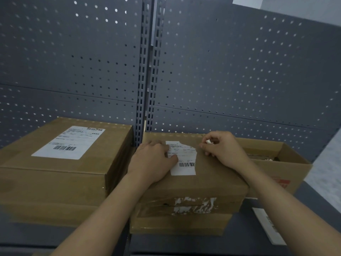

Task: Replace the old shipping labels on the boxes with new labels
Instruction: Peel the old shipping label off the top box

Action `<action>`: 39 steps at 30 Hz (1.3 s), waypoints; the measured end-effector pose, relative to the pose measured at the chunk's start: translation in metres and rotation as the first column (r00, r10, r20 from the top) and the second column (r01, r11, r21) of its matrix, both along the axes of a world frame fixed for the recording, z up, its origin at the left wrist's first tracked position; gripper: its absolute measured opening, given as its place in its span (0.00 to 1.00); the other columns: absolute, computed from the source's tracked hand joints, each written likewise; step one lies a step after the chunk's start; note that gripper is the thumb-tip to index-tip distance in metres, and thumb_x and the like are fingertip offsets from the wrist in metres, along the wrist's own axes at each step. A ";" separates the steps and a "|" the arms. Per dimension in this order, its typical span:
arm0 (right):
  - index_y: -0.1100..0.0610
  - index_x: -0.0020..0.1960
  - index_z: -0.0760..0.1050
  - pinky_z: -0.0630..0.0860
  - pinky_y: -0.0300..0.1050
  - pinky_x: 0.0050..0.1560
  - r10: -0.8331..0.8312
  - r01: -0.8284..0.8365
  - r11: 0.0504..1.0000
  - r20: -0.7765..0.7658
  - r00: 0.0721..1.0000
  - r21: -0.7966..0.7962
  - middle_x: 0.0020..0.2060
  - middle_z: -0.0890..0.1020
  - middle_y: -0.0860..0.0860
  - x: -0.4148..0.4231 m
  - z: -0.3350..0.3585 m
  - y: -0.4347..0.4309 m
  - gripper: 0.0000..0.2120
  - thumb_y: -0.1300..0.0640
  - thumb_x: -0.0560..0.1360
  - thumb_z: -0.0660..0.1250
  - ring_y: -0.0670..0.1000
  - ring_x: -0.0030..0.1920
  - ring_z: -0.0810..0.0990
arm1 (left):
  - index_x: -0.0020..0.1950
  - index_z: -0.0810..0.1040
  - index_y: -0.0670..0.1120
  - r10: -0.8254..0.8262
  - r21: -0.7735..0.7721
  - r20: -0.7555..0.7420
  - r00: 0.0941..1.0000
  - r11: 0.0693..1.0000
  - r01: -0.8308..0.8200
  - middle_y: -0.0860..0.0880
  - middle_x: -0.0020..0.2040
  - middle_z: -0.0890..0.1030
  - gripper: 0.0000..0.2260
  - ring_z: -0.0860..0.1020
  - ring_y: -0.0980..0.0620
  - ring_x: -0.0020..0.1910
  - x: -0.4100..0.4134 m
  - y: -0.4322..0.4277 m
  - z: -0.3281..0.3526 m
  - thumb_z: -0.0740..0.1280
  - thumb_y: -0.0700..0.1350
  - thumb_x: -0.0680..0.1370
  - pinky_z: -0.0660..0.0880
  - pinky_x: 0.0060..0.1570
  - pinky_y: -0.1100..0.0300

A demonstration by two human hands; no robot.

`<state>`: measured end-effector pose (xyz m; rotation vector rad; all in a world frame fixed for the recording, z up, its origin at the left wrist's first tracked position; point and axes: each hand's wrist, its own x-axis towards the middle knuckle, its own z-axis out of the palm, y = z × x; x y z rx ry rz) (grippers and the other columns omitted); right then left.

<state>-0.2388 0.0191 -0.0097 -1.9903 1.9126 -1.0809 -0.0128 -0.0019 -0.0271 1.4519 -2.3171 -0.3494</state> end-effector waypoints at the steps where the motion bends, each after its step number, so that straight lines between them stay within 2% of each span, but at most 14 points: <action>1: 0.54 0.42 0.81 0.71 0.31 0.32 0.005 -0.005 1.000 0.019 1.000 -0.002 0.30 0.83 0.50 -0.001 -0.001 -0.001 0.03 0.58 0.75 0.73 0.42 0.27 0.77 | 0.72 0.73 0.50 0.000 0.002 0.001 1.000 1.000 0.000 0.51 0.73 0.71 0.23 0.66 0.49 0.71 0.000 0.000 0.000 0.60 0.59 0.80 0.63 0.69 0.52; 4: 0.52 0.43 0.82 0.73 0.34 0.33 0.003 -0.003 1.000 0.023 1.000 0.008 0.30 0.83 0.50 -0.003 -0.001 -0.005 0.03 0.58 0.74 0.73 0.45 0.28 0.78 | 0.72 0.73 0.50 -0.003 0.002 0.009 1.000 1.000 0.003 0.51 0.73 0.70 0.23 0.66 0.49 0.71 0.000 0.000 0.001 0.60 0.59 0.80 0.62 0.69 0.53; 11: 0.51 0.47 0.84 0.73 0.34 0.34 0.001 -0.001 0.999 -0.009 1.000 0.037 0.30 0.83 0.49 -0.002 0.000 -0.010 0.03 0.58 0.75 0.72 0.42 0.27 0.77 | 0.73 0.72 0.51 -0.002 0.002 0.005 1.000 1.000 0.002 0.51 0.74 0.69 0.23 0.65 0.49 0.72 0.000 0.000 0.001 0.60 0.59 0.80 0.63 0.70 0.52; 14: 0.52 0.48 0.83 0.70 0.31 0.34 0.002 0.003 0.998 -0.086 0.996 0.062 0.30 0.82 0.47 0.000 0.003 -0.012 0.04 0.57 0.77 0.70 0.39 0.28 0.76 | 0.72 0.73 0.50 -0.004 0.004 0.006 1.000 1.000 0.004 0.51 0.74 0.69 0.23 0.66 0.49 0.71 -0.001 0.000 0.001 0.60 0.59 0.80 0.63 0.69 0.53; 17: 0.51 0.48 0.82 0.65 0.28 0.33 0.026 0.001 0.992 -0.219 0.975 0.125 0.34 0.78 0.40 0.006 0.006 -0.015 0.06 0.57 0.79 0.66 0.37 0.33 0.75 | 0.72 0.73 0.51 0.001 0.011 -0.004 1.000 1.000 -0.001 0.51 0.74 0.69 0.23 0.66 0.49 0.71 0.000 -0.001 0.000 0.60 0.59 0.80 0.63 0.69 0.52; 19: 0.50 0.46 0.81 0.66 0.29 0.34 0.054 0.001 0.981 -0.276 0.960 0.193 0.38 0.80 0.41 0.009 0.011 -0.017 0.08 0.56 0.80 0.65 0.38 0.38 0.76 | 0.72 0.73 0.51 0.003 0.010 -0.005 1.000 1.000 -0.003 0.51 0.74 0.69 0.23 0.66 0.49 0.72 -0.001 -0.001 0.000 0.60 0.59 0.80 0.63 0.70 0.52; 20: 0.50 0.44 0.81 0.69 0.32 0.37 0.067 0.003 0.974 -0.300 0.951 0.226 0.41 0.82 0.44 0.010 0.013 -0.019 0.09 0.55 0.80 0.64 0.40 0.41 0.77 | 0.72 0.73 0.51 0.004 0.006 -0.002 1.000 1.000 -0.004 0.51 0.74 0.69 0.23 0.66 0.48 0.72 -0.001 -0.001 0.000 0.60 0.59 0.80 0.62 0.70 0.53; 22: 0.57 0.43 0.80 0.75 0.43 0.41 0.078 0.022 0.961 -0.349 0.934 0.275 0.43 0.84 0.53 0.011 0.015 -0.023 0.12 0.55 0.81 0.62 0.51 0.45 0.81 | 0.73 0.72 0.51 0.006 0.002 0.001 1.000 1.000 -0.006 0.51 0.74 0.69 0.24 0.66 0.48 0.72 -0.001 -0.001 0.000 0.60 0.59 0.80 0.62 0.70 0.53; 24: 0.64 0.46 0.78 0.75 0.50 0.41 0.080 0.039 0.956 -0.386 0.919 0.290 0.43 0.82 0.59 0.013 0.014 -0.025 0.14 0.56 0.80 0.60 0.60 0.46 0.80 | 0.73 0.72 0.51 0.008 0.000 0.001 1.000 1.000 -0.008 0.50 0.74 0.69 0.23 0.66 0.48 0.71 -0.001 0.000 0.000 0.60 0.59 0.80 0.62 0.69 0.53; 27: 0.65 0.47 0.77 0.76 0.52 0.42 0.080 0.053 0.962 -0.458 0.886 0.270 0.44 0.80 0.60 0.018 0.009 -0.023 0.14 0.57 0.80 0.58 0.62 0.45 0.80 | 0.72 0.73 0.51 0.009 -0.007 0.001 1.000 1.000 -0.009 0.50 0.73 0.70 0.23 0.66 0.48 0.71 -0.001 0.000 0.000 0.60 0.59 0.80 0.63 0.69 0.53; 30: 0.62 0.46 0.76 0.77 0.54 0.44 0.076 0.044 0.975 -0.509 0.858 0.220 0.43 0.79 0.57 0.024 0.006 -0.019 0.11 0.59 0.80 0.58 0.58 0.43 0.79 | 0.72 0.73 0.51 0.010 -0.011 0.002 1.000 1.000 -0.010 0.50 0.74 0.69 0.23 0.66 0.48 0.71 -0.001 -0.001 -0.001 0.60 0.59 0.80 0.63 0.69 0.53; 34: 0.62 0.48 0.75 0.71 0.46 0.42 0.056 0.049 0.985 -0.579 0.814 0.164 0.46 0.78 0.55 0.029 0.003 -0.016 0.09 0.60 0.81 0.57 0.54 0.45 0.76 | 0.73 0.73 0.51 0.010 -0.012 0.014 1.000 1.000 -0.010 0.51 0.74 0.69 0.24 0.66 0.48 0.72 -0.002 -0.001 -0.001 0.60 0.59 0.80 0.63 0.69 0.53; 39: 0.62 0.51 0.76 0.67 0.41 0.44 0.041 0.054 0.990 -0.625 0.779 0.133 0.50 0.78 0.55 0.030 -0.002 -0.014 0.11 0.62 0.82 0.55 0.53 0.49 0.75 | 0.72 0.73 0.51 0.014 -0.020 0.023 1.000 1.000 -0.013 0.51 0.74 0.69 0.23 0.66 0.48 0.71 -0.003 0.000 -0.001 0.60 0.59 0.80 0.63 0.69 0.53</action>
